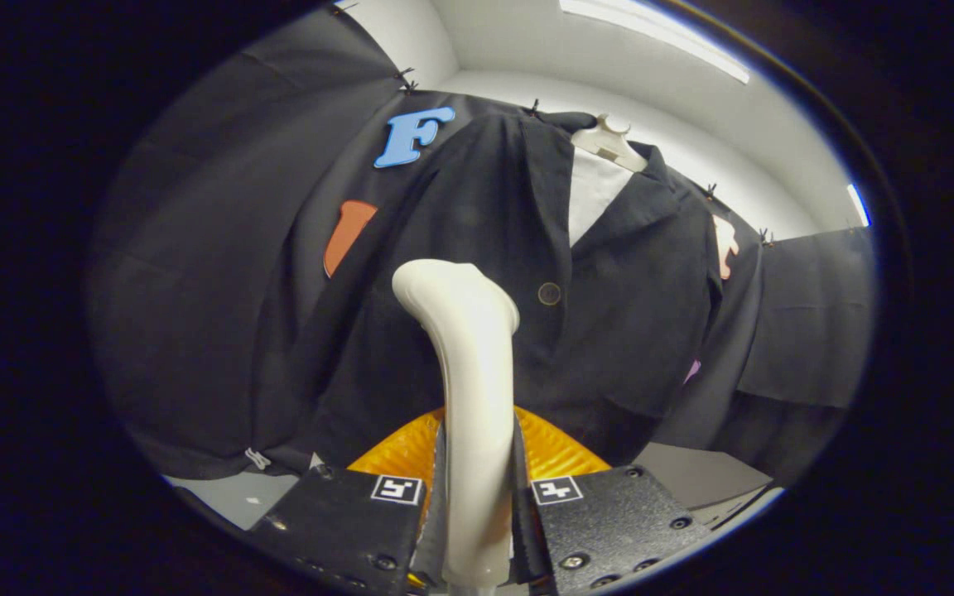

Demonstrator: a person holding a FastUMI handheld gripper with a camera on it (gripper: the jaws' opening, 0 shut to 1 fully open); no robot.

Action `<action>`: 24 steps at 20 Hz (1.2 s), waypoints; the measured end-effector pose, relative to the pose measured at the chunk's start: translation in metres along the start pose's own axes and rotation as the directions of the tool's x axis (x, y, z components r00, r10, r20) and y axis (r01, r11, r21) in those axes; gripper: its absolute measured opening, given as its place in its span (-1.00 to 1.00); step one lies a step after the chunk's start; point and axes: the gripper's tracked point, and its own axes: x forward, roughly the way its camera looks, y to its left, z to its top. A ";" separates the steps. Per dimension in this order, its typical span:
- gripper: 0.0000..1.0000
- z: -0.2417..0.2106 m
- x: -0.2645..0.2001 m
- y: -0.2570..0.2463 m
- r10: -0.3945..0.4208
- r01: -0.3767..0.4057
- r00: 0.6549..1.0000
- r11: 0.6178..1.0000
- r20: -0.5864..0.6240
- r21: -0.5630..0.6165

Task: Iron the clothes twice with a garment steamer, once on the left side and once on the right side.

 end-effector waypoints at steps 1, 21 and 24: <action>-0.30 -0.009 -0.003 0.004 0.006 -0.006 1.000 1.000 -0.018 0.000; -0.30 -0.181 -0.048 0.038 0.079 -0.117 0.941 0.989 -0.329 -0.095; -0.30 -0.203 -0.065 0.036 0.092 -0.125 0.915 0.990 -0.392 -0.058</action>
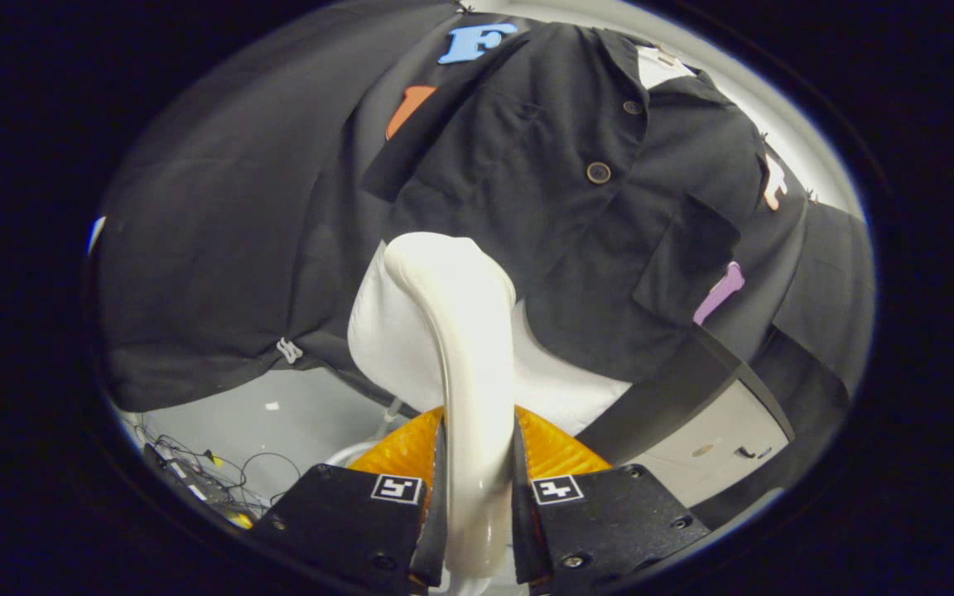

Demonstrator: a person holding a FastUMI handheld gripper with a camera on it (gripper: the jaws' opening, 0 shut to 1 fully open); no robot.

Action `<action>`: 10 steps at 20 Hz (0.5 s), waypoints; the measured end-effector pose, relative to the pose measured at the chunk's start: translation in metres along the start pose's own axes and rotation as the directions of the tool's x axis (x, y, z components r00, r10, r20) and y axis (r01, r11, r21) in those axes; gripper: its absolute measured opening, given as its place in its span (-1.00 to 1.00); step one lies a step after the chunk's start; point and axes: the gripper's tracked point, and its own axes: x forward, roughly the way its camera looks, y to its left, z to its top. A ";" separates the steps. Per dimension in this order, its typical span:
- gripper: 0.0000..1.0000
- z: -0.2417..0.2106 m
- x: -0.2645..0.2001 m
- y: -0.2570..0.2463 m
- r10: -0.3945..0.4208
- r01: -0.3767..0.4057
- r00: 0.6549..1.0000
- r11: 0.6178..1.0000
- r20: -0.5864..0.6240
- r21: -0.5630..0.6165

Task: Iron the clothes twice with a garment steamer, once on the left side and once on the right side.

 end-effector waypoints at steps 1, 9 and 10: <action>-0.30 -0.018 -0.009 0.003 0.007 -0.007 1.000 1.000 -0.020 0.023; -0.30 -0.075 -0.058 -0.072 0.003 0.006 0.997 0.994 -0.079 0.110; -0.30 -0.078 -0.067 -0.086 -0.004 0.014 0.996 0.993 -0.084 0.120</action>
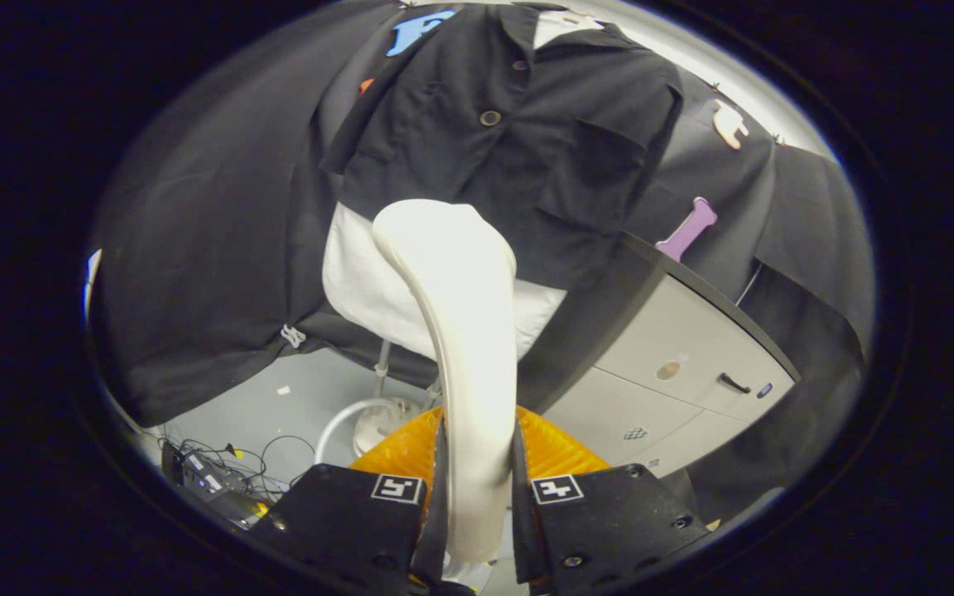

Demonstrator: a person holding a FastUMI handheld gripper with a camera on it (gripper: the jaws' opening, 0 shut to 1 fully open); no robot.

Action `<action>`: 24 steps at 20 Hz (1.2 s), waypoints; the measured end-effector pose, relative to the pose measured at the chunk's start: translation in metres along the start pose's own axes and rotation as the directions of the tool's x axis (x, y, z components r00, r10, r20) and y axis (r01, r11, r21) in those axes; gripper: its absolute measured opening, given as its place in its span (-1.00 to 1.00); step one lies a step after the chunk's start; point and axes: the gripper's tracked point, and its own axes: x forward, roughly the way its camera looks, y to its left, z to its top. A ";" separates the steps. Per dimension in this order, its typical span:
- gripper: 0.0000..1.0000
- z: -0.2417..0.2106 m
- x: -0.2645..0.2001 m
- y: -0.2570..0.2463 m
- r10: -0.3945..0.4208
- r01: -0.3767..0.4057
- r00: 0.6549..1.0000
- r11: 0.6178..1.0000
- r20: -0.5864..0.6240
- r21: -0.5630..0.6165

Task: Iron the clothes twice with a garment steamer, once on the left side and once on the right side.

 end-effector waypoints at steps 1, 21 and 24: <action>-0.30 -0.003 -0.004 -0.016 -0.009 0.009 1.000 1.000 -0.003 0.013; -0.30 -0.083 -0.116 -0.260 -0.029 0.036 0.999 0.975 -0.032 0.219; -0.30 -0.099 -0.131 -0.290 -0.040 0.050 0.998 0.965 -0.043 0.258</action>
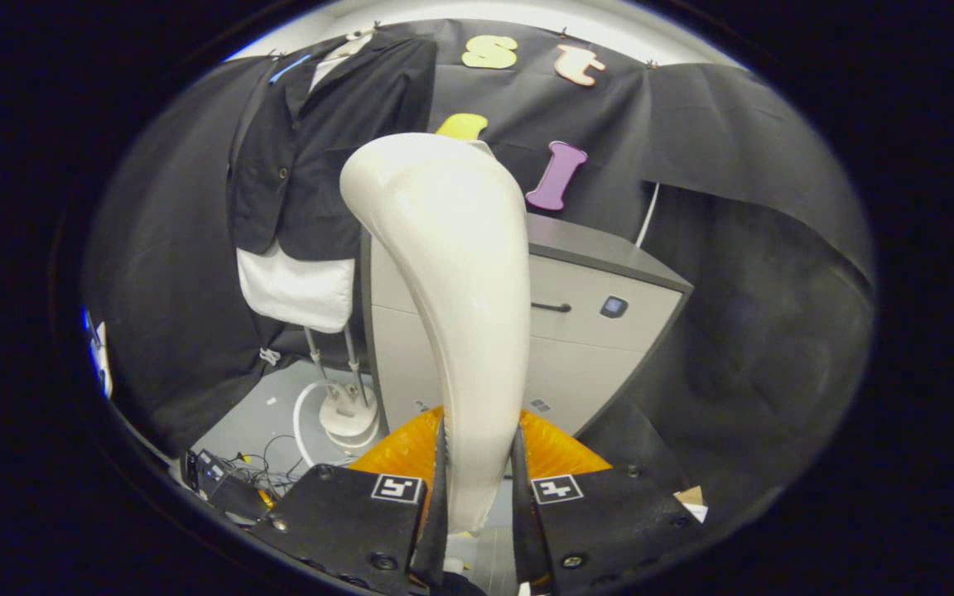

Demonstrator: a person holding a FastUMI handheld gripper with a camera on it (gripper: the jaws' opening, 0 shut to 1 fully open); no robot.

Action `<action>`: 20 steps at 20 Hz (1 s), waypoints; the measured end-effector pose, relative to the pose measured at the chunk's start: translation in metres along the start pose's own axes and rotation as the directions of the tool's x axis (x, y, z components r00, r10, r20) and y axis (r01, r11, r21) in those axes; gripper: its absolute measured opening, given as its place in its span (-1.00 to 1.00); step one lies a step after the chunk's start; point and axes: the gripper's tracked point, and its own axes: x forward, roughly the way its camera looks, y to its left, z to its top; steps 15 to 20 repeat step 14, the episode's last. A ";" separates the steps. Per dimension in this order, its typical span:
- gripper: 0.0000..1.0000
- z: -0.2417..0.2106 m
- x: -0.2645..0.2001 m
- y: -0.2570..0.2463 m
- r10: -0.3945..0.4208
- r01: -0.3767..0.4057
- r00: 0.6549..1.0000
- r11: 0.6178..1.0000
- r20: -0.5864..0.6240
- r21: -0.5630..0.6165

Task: Iron the clothes twice with a garment steamer, once on the left side and once on the right side.

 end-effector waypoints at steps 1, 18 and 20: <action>-0.31 -0.001 -0.004 -0.009 -0.006 0.006 1.000 1.000 -0.001 0.016; -0.30 -0.020 -0.016 -0.059 -0.053 0.055 0.998 0.994 -0.024 0.094; -0.30 -0.020 -0.016 -0.059 -0.053 0.055 0.998 0.994 -0.024 0.094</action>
